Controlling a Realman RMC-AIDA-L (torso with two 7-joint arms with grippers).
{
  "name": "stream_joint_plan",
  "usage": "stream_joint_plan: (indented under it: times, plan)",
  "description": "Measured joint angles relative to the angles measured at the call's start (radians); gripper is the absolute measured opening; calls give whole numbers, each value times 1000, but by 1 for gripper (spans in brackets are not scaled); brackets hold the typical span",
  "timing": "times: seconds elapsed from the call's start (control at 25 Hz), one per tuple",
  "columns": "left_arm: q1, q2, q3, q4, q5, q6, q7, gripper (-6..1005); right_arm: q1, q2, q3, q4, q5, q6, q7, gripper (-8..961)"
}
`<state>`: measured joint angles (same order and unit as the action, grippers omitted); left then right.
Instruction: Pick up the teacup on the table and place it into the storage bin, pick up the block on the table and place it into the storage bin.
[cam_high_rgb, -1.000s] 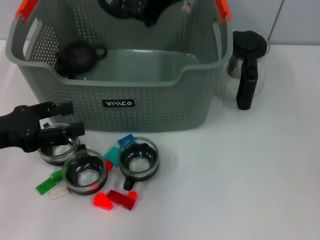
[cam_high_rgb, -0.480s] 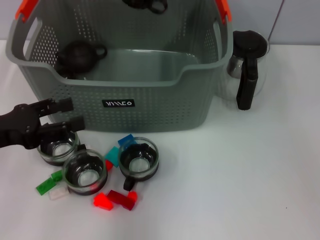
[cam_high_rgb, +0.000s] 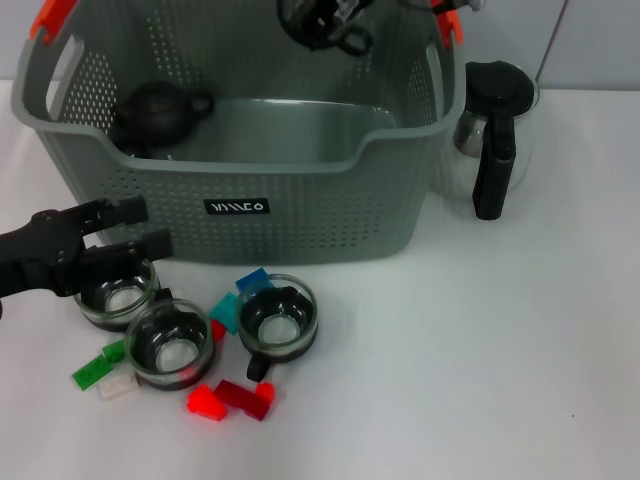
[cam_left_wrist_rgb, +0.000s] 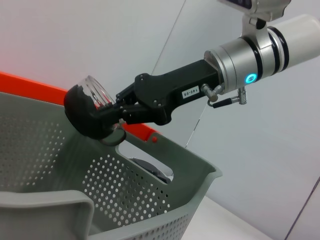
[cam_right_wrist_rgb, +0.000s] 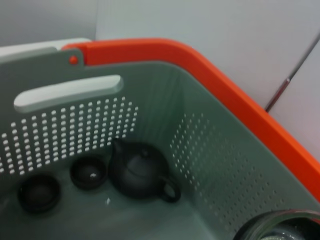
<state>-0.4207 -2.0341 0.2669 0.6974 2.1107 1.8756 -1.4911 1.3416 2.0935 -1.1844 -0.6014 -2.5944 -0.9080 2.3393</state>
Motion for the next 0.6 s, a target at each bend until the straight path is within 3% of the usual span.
stream_joint_plan:
  times: [0.6]
  plan:
    - [0, -8, 0, -1, 0, -1, 2, 831, 4, 6, -20, 144, 3, 78, -7, 76]
